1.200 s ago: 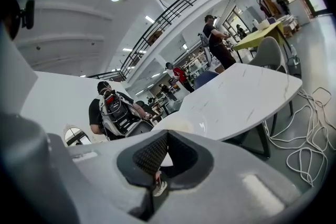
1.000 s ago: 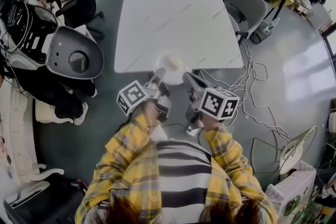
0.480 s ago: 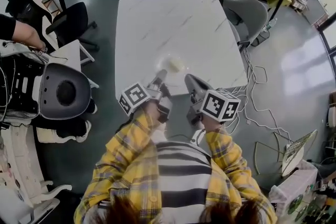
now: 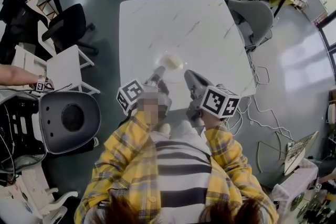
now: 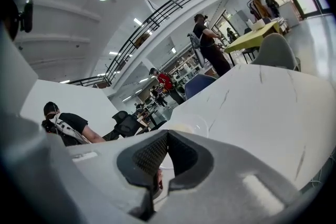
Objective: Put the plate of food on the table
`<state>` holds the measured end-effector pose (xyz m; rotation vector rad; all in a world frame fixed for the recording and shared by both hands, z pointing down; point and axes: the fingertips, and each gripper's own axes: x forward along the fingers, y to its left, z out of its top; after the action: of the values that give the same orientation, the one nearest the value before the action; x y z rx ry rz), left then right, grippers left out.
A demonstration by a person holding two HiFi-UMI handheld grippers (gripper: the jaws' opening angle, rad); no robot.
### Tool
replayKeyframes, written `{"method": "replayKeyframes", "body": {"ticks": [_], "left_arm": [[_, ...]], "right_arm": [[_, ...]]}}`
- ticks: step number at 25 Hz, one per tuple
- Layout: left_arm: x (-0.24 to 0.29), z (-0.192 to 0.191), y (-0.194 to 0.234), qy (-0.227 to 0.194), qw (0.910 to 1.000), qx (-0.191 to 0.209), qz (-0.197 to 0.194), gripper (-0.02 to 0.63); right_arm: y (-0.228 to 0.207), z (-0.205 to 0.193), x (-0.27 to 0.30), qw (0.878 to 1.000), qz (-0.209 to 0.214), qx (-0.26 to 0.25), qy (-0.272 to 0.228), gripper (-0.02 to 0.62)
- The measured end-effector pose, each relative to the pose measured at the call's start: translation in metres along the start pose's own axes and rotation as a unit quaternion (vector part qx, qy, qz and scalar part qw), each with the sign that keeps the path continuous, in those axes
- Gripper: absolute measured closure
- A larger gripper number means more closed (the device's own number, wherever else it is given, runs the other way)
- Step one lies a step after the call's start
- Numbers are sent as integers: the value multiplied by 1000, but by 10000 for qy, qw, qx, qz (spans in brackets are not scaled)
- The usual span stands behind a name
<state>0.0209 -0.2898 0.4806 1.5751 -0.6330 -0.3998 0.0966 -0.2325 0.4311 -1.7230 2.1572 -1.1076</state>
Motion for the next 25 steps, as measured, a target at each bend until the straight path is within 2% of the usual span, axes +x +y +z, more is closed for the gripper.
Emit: {"method": "replayKeyframes", "body": {"ticks": [13,25], "left_arm": [[62,55,10,-371,9989,-301,12,588],[138,79,37,-658,9964,-526,125,586]], "right_arm": [[-20,40,66,9992,45,-234,306,595],[-81,75,113,9981,-34,-100,599,595]]}}
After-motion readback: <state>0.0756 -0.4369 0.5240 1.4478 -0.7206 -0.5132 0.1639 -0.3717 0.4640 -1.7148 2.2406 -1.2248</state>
